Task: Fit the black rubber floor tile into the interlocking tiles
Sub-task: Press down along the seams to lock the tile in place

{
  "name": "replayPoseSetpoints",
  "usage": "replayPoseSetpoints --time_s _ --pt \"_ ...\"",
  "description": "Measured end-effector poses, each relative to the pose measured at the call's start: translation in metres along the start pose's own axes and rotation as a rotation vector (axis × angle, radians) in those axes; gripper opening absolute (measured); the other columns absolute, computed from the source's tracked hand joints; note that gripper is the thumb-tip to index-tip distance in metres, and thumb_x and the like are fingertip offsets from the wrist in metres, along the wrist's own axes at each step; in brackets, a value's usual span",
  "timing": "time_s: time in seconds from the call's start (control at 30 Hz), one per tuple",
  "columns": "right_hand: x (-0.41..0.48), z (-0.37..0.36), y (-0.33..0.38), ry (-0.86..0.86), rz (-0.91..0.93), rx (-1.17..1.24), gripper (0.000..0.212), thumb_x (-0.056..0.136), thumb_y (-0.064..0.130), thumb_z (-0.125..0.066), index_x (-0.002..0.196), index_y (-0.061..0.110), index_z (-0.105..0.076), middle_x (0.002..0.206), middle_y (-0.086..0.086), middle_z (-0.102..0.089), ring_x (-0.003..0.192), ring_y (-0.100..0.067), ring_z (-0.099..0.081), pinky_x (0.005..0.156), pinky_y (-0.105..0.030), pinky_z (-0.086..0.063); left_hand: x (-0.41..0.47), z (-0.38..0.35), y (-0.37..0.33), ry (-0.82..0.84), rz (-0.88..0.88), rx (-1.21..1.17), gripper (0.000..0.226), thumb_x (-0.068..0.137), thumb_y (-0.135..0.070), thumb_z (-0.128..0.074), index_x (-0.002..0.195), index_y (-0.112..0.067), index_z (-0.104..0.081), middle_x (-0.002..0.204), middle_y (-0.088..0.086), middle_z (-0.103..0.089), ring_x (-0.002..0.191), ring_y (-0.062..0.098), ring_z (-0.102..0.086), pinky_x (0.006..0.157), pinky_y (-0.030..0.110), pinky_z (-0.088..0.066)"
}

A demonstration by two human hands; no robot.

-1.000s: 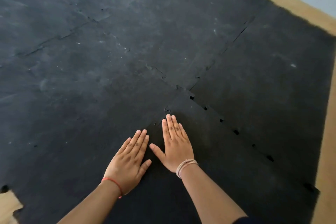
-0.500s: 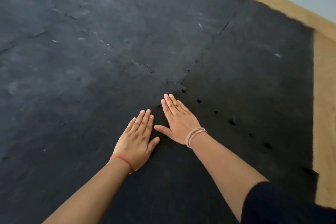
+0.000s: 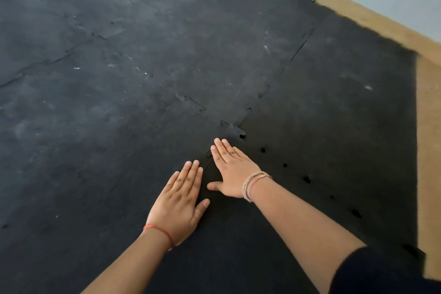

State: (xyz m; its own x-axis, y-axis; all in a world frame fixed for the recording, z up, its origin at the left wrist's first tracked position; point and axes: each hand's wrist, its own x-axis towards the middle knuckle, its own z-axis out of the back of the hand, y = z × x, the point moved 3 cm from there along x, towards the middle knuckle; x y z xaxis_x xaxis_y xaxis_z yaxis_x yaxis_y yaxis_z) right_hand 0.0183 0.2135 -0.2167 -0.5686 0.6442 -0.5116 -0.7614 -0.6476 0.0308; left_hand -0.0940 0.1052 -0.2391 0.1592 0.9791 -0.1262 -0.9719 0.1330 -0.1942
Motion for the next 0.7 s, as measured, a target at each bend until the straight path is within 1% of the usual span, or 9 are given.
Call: replayPoseSetpoints --time_s 0.03,0.1,0.13,0.2,0.27,0.37,0.47,0.57,0.7 --pt "-0.006 -0.005 -0.006 -0.079 -0.045 0.079 0.099 0.080 0.070 -0.039 0.145 0.017 0.013 0.154 -0.006 0.022 0.141 -0.019 0.019 0.114 -0.034 0.005 0.000 -0.001 0.000 -0.008 0.004 0.005 0.070 0.076 -0.056 0.018 0.132 -0.016 0.029 0.144 0.001 0.033 0.129 0.019 0.037 0.108 0.033 0.023" --pt "-0.019 -0.012 -0.028 -0.269 -0.278 0.243 0.116 0.064 0.084 -0.039 0.146 0.018 0.008 0.156 -0.005 0.016 0.142 -0.020 0.016 0.114 -0.037 0.004 0.002 -0.002 0.002 -0.045 0.015 -0.005 0.068 0.078 -0.056 0.016 0.132 -0.016 0.029 0.145 0.000 0.032 0.129 0.017 0.037 0.108 0.030 0.021" --pt "-0.025 -0.013 -0.038 -0.327 -0.395 0.293 0.122 0.058 0.087 -0.040 0.147 0.015 0.004 0.157 -0.005 0.010 0.143 -0.021 0.011 0.115 -0.037 0.002 0.003 -0.001 0.002 -0.057 0.023 -0.018 0.066 0.082 -0.056 0.012 0.132 -0.017 0.028 0.145 0.000 0.031 0.130 0.017 0.035 0.109 0.029 0.020" --pt "-0.028 -0.010 -0.049 -0.346 -0.498 0.309 0.124 0.055 0.087 -0.045 0.146 0.010 -0.011 0.156 -0.010 -0.012 0.143 -0.026 -0.008 0.115 -0.039 -0.007 0.002 0.003 -0.002 -0.057 0.054 -0.024 0.061 0.090 -0.051 0.000 0.132 -0.015 0.027 0.144 0.001 0.030 0.131 0.017 0.032 0.109 0.029 0.019" --pt "-0.028 -0.001 -0.048 -0.336 -0.528 0.302 0.118 0.053 0.083 -0.055 0.140 0.008 -0.028 0.144 -0.015 -0.034 0.133 -0.031 -0.028 0.109 -0.041 -0.021 -0.005 0.001 -0.010 -0.065 0.112 -0.015 0.059 0.094 -0.045 -0.006 0.132 -0.013 0.027 0.145 0.002 0.029 0.130 0.017 0.033 0.108 0.030 0.019" --pt "-0.027 0.011 -0.046 -0.311 -0.570 0.277 0.104 0.049 0.080 -0.061 0.126 0.013 -0.045 0.129 -0.012 -0.046 0.121 -0.031 -0.040 0.097 -0.044 -0.033 -0.016 -0.006 -0.025 -0.061 0.120 -0.063 0.056 0.091 -0.046 0.004 0.132 -0.016 0.026 0.147 0.002 0.027 0.128 0.019 0.035 0.107 0.032 0.021" --pt "-0.024 0.020 -0.051 -0.267 -0.561 0.214 0.097 0.049 0.079 -0.063 0.123 0.017 -0.047 0.124 -0.009 -0.051 0.118 -0.029 -0.043 0.092 -0.043 -0.034 -0.017 -0.010 -0.031 0.006 -0.048 -0.050 0.065 0.077 -0.051 0.016 0.133 -0.019 0.026 0.145 -0.002 0.030 0.129 0.018 0.036 0.106 0.038 0.024" --pt "-0.022 0.025 -0.054 -0.223 -0.553 0.196 0.095 0.050 0.081 -0.060 0.119 0.017 -0.050 0.120 -0.006 -0.056 0.117 -0.027 -0.043 0.089 -0.041 -0.034 -0.017 -0.008 -0.030 -0.025 -0.033 -0.060 0.066 0.076 -0.052 0.017 0.133 -0.019 0.029 0.144 -0.004 0.032 0.130 0.017 0.035 0.109 0.031 0.025" --pt "-0.018 0.033 -0.056 -0.198 -0.575 0.199 0.090 0.055 0.084 -0.052 0.113 0.015 -0.057 0.118 -0.007 -0.056 0.117 -0.028 -0.040 0.088 -0.040 -0.033 -0.016 -0.007 -0.031 -0.062 -0.020 -0.094 0.066 0.078 -0.053 0.013 0.134 -0.019 0.026 0.146 -0.003 0.028 0.132 0.018 0.032 0.106 0.030 0.024"
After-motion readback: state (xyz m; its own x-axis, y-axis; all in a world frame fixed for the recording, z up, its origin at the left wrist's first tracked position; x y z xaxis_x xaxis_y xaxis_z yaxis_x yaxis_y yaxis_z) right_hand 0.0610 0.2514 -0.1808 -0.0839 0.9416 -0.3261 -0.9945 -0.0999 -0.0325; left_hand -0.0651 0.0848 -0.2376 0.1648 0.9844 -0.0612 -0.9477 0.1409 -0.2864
